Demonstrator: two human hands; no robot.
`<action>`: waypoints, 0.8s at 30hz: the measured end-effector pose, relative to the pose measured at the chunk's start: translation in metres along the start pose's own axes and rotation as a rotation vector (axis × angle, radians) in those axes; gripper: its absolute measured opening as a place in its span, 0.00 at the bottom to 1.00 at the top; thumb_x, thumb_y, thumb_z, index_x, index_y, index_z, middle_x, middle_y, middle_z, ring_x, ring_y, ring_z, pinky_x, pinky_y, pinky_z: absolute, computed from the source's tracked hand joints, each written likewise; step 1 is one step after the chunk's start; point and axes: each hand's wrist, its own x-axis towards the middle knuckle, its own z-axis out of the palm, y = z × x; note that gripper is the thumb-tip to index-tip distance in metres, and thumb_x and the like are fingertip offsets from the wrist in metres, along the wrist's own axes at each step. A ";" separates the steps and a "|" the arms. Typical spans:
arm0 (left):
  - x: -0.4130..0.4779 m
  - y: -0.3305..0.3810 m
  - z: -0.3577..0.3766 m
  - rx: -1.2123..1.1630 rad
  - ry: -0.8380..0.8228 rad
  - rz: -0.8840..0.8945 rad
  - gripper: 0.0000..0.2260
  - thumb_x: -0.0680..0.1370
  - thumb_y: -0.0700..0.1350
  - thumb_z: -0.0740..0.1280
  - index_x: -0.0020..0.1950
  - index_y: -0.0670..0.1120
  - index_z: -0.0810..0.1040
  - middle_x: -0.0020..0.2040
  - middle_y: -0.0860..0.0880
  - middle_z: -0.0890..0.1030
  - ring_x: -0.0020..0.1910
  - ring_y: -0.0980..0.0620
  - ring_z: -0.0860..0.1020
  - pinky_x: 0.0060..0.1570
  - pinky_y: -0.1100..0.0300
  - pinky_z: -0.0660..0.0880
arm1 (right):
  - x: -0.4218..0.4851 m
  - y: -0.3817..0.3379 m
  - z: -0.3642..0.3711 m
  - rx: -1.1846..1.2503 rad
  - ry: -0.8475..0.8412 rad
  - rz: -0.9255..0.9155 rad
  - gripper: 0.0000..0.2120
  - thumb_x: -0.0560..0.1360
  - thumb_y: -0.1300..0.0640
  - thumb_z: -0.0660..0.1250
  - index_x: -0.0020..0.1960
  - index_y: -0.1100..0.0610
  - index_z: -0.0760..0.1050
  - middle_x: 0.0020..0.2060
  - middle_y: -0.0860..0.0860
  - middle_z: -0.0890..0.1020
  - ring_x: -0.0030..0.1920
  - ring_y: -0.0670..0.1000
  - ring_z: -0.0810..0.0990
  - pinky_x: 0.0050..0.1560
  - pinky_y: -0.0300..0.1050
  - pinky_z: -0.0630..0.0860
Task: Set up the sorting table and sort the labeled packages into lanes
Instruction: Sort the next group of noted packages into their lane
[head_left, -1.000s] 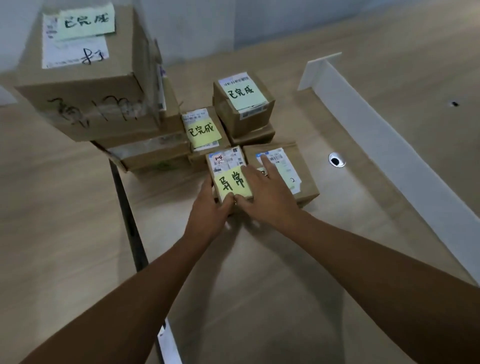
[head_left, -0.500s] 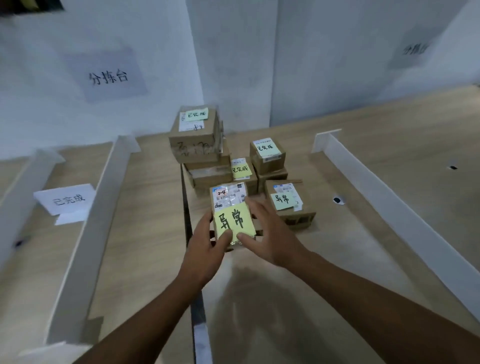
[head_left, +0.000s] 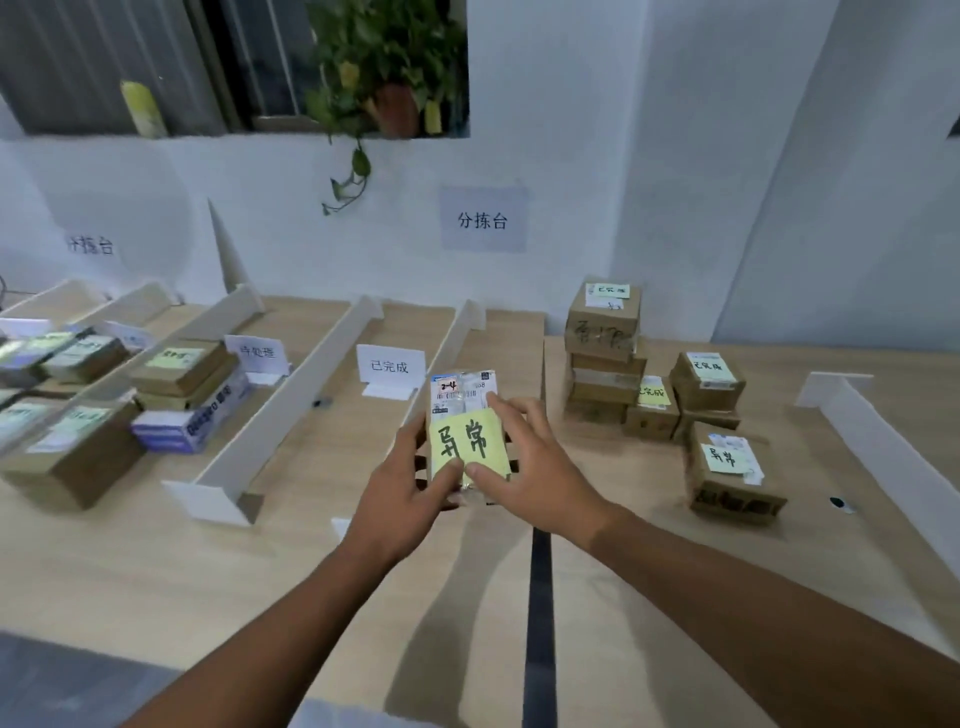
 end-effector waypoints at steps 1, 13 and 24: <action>-0.004 -0.002 -0.018 0.003 0.024 -0.004 0.27 0.76 0.55 0.70 0.73 0.66 0.65 0.60 0.59 0.82 0.50 0.53 0.85 0.40 0.57 0.84 | 0.006 -0.012 0.012 0.007 -0.005 -0.011 0.41 0.75 0.42 0.72 0.81 0.47 0.56 0.65 0.37 0.59 0.64 0.31 0.67 0.58 0.25 0.70; -0.042 -0.049 -0.282 0.056 0.203 0.047 0.25 0.80 0.47 0.70 0.70 0.68 0.66 0.58 0.69 0.79 0.55 0.66 0.80 0.39 0.72 0.78 | 0.096 -0.186 0.212 -0.020 -0.086 -0.198 0.43 0.73 0.39 0.71 0.81 0.47 0.55 0.64 0.39 0.59 0.62 0.36 0.70 0.59 0.41 0.76; -0.050 -0.129 -0.508 0.136 0.305 -0.002 0.29 0.75 0.62 0.67 0.75 0.68 0.62 0.62 0.68 0.78 0.59 0.64 0.78 0.44 0.62 0.82 | 0.183 -0.304 0.410 0.084 -0.186 -0.219 0.43 0.73 0.38 0.70 0.81 0.47 0.55 0.65 0.40 0.60 0.65 0.40 0.72 0.61 0.44 0.78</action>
